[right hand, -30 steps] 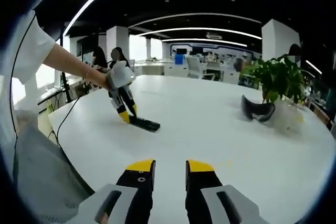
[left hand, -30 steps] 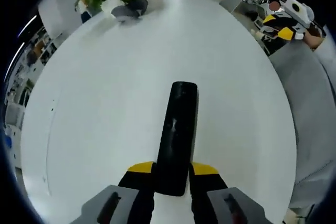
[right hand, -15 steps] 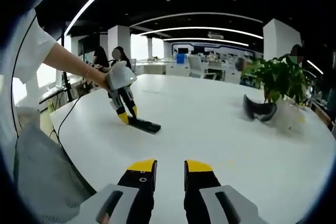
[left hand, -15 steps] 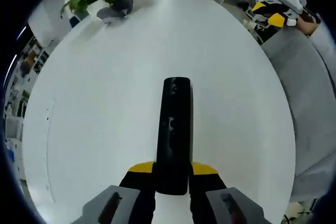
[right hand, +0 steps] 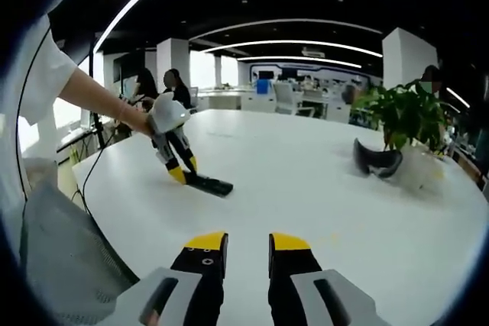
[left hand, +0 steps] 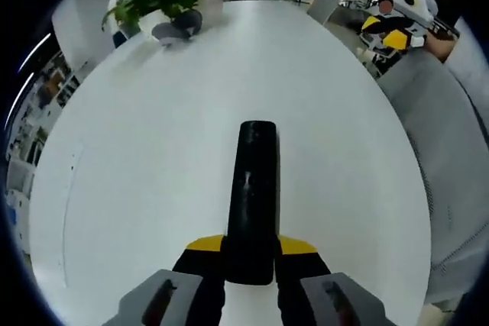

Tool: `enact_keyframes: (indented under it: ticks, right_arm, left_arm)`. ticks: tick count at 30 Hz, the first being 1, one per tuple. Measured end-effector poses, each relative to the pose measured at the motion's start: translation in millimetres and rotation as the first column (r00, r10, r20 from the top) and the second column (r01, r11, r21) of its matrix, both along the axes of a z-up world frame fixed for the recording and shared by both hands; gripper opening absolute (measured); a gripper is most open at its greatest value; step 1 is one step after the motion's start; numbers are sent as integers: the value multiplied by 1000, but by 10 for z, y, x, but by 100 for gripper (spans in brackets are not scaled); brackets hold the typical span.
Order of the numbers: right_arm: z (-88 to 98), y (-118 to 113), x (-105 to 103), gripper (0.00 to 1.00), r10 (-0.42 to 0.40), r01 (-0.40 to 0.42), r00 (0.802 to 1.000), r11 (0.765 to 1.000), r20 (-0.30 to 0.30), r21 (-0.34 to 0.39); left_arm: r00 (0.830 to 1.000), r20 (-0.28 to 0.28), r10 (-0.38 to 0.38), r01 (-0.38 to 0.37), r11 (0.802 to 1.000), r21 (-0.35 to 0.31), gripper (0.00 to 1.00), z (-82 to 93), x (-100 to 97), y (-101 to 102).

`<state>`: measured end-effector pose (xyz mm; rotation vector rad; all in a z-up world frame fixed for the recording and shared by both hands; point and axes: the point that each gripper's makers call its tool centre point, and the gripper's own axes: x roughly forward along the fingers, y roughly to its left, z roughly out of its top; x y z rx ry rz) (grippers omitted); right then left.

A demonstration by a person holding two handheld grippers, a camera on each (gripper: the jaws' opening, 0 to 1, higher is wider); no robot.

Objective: Press the specified remote control buttons in sequence, fully releasing each button before pressing the next.

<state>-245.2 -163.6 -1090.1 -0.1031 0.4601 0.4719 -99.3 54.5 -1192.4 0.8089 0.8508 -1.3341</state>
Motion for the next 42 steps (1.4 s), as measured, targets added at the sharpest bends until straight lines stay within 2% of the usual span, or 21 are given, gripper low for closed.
enact_keyframes:
  ticks: [6,13,24,30,42]
  right_arm:
    - [-7,6,-5,18,3,-3,1000,1000,-1,-2]
    - [-15,21,-16,18,10,-10,1000,1000,-5,-6]
    - [-18,44,-34,17,23,-23,1000,1000,-8,-11]
    - [-20,57,-39,16,30,-30,1000,999,-9,-20]
    - [-27,90,-50,15,47,-47,999,999,-14,-21]
  left_arm:
    - [1000,-4,7,-8,998,-59,23,1,-75,-8]
    - [1000,-1,-2,2,998,-57,23,0,-210,-44]
    - [999,2,32,-32,999,-30,22,-6,-280,-45]
    - [1000,8,28,-29,999,17,22,-20,-344,-72]
    - [996,4,93,-93,995,42,23,-24,-394,-59]
